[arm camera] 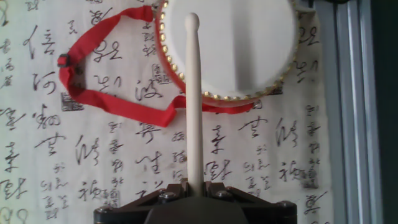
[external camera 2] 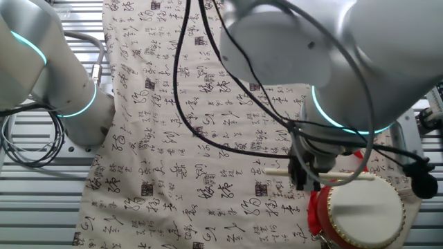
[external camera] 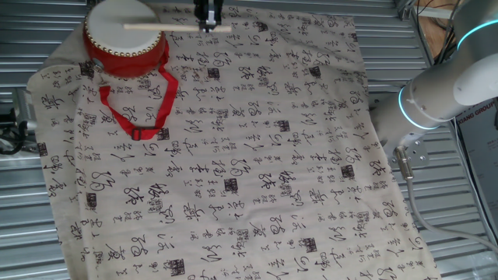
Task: Play the drum
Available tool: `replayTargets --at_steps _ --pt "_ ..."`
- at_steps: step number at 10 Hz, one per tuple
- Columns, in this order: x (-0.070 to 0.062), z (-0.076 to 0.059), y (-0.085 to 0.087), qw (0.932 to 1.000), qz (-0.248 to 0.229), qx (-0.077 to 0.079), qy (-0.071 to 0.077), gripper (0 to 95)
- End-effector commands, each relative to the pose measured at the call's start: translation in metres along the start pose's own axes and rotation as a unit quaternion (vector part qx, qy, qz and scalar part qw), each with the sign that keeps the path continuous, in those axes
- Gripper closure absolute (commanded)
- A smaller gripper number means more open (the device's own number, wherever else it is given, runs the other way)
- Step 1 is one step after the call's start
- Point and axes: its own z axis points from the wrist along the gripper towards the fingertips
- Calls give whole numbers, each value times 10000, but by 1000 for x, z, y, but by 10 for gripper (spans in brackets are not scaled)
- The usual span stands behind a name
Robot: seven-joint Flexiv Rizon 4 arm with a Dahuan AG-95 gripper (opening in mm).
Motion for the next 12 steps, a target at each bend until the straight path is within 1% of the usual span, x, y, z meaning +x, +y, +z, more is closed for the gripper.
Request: replayTargets --at_steps 1,3,5,6,7,8,9,11,12 --pt "0 3 9 10000 16 12 -39 950" --pt "0 3 17 10000 24 -3 -55 950" --pt "-5 -1 28 10000 31 5 -39 950" --pt "-9 -5 34 10000 55 -25 -39 950" --pt "-12 -7 38 10000 44 -21 -28 950" --pt "-16 -10 44 10000 23 -50 -37 950" --pt "-18 -11 49 9999 12 -80 -59 950" --pt "-20 -9 57 9999 7 -97 -90 950" --pt "-20 -4 61 9999 -3 -110 -133 950"
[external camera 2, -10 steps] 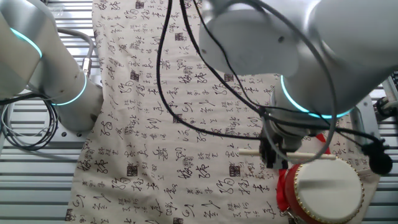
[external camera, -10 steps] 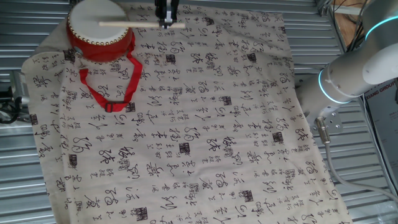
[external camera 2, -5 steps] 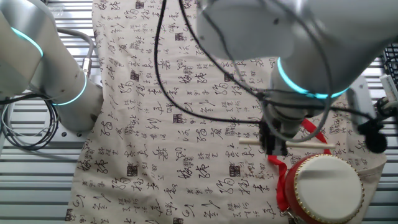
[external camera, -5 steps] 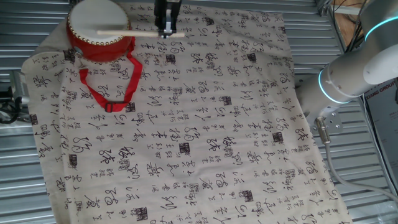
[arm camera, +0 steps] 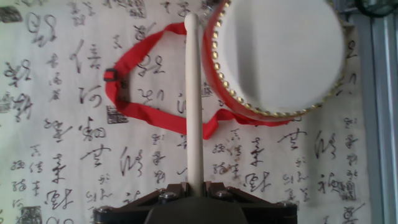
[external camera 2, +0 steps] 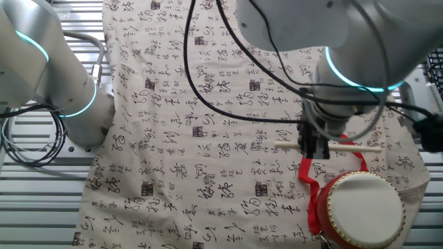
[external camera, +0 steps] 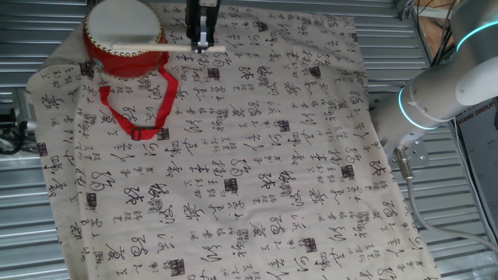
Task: Play the drum
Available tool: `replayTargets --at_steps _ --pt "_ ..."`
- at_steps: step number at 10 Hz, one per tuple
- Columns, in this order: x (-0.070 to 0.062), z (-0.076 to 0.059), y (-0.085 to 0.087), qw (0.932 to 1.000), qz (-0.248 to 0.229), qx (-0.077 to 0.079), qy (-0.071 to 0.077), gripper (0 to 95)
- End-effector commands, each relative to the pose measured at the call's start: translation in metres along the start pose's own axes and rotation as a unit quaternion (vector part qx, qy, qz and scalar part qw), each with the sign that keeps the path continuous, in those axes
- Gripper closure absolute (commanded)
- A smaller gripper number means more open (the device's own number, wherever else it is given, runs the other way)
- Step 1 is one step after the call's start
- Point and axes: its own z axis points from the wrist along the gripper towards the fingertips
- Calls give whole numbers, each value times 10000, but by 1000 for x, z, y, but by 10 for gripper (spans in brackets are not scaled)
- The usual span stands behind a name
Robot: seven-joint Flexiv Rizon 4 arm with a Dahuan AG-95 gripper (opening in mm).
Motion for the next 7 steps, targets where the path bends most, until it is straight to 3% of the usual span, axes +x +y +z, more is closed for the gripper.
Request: replayTargets --at_steps 1,7 --pt "-3 7 4 10000 -13 -29 -52 950" --pt "-16 39 8 9997 -188 -79 -114 950"
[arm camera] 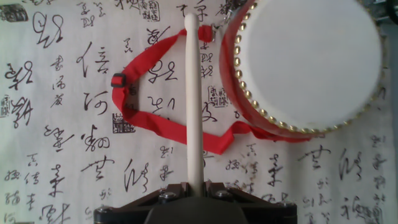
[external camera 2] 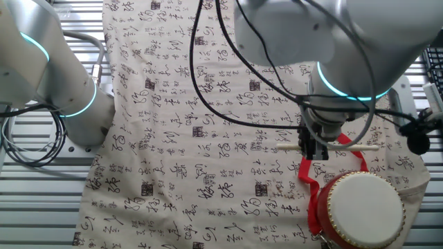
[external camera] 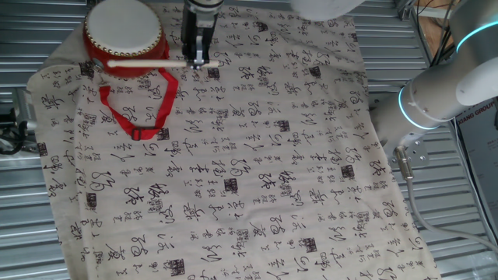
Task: Play the drum
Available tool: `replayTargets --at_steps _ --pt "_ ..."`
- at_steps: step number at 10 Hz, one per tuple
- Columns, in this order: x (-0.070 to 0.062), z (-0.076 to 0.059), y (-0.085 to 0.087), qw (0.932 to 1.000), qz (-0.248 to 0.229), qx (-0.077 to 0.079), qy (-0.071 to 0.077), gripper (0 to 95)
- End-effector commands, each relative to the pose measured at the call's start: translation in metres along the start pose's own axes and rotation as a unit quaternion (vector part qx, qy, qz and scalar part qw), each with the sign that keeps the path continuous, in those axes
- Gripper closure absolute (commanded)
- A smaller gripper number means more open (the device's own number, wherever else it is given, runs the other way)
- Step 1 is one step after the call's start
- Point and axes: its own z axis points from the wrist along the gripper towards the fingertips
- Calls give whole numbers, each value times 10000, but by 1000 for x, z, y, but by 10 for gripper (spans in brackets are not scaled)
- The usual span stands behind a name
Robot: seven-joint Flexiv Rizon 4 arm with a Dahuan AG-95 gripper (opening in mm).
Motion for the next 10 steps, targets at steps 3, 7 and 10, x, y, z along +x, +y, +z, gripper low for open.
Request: replayTargets --at_steps 3,7,10 --pt "-6 17 2 10000 -77 -48 -32 950" --pt "-12 36 6 9997 -214 -80 -21 950" --pt "-13 51 6 9998 -200 -68 -38 950"
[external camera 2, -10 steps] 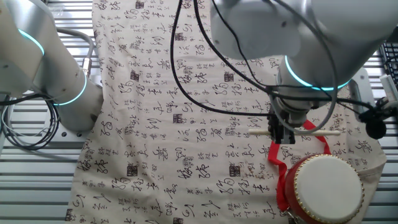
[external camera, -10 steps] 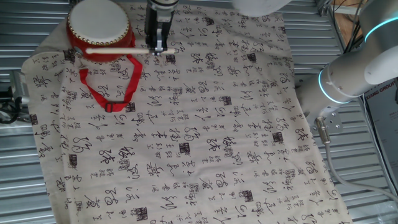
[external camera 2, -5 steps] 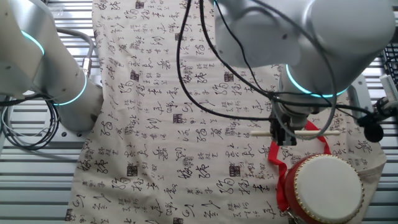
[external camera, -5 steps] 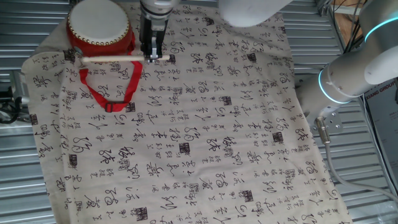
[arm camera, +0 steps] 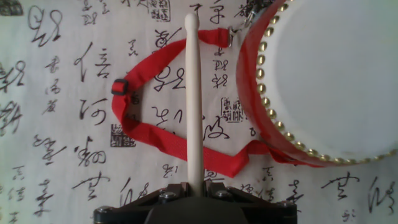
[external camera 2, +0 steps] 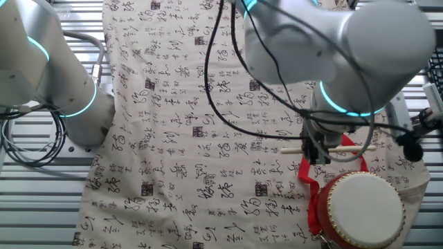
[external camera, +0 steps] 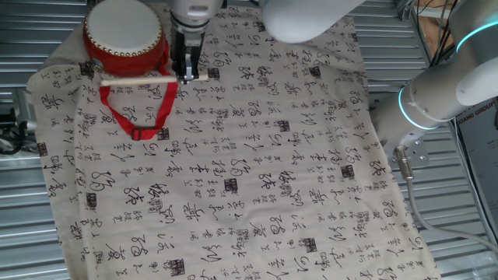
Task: Play the drum
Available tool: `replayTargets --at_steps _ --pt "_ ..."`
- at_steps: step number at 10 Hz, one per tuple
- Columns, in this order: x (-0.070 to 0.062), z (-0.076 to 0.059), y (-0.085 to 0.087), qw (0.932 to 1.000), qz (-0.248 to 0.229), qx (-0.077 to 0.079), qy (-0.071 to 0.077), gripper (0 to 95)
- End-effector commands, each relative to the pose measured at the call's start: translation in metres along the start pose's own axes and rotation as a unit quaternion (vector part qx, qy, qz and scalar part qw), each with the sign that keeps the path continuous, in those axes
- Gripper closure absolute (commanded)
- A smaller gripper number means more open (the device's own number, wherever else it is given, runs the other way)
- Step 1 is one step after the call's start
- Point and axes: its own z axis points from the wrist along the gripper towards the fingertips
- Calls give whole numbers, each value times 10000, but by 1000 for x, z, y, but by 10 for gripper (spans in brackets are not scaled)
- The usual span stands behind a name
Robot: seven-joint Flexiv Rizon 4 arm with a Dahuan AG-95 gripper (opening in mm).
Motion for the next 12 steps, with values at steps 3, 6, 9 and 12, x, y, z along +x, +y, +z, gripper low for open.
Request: replayTargets --at_steps 3,6,9,12 --pt "0 16 -1 10000 41 2 -22 950" --pt "0 24 -1 10000 51 7 -44 950" --pt "1 34 -1 9999 51 15 -93 950" --pt "3 43 -1 9999 56 40 -123 950"
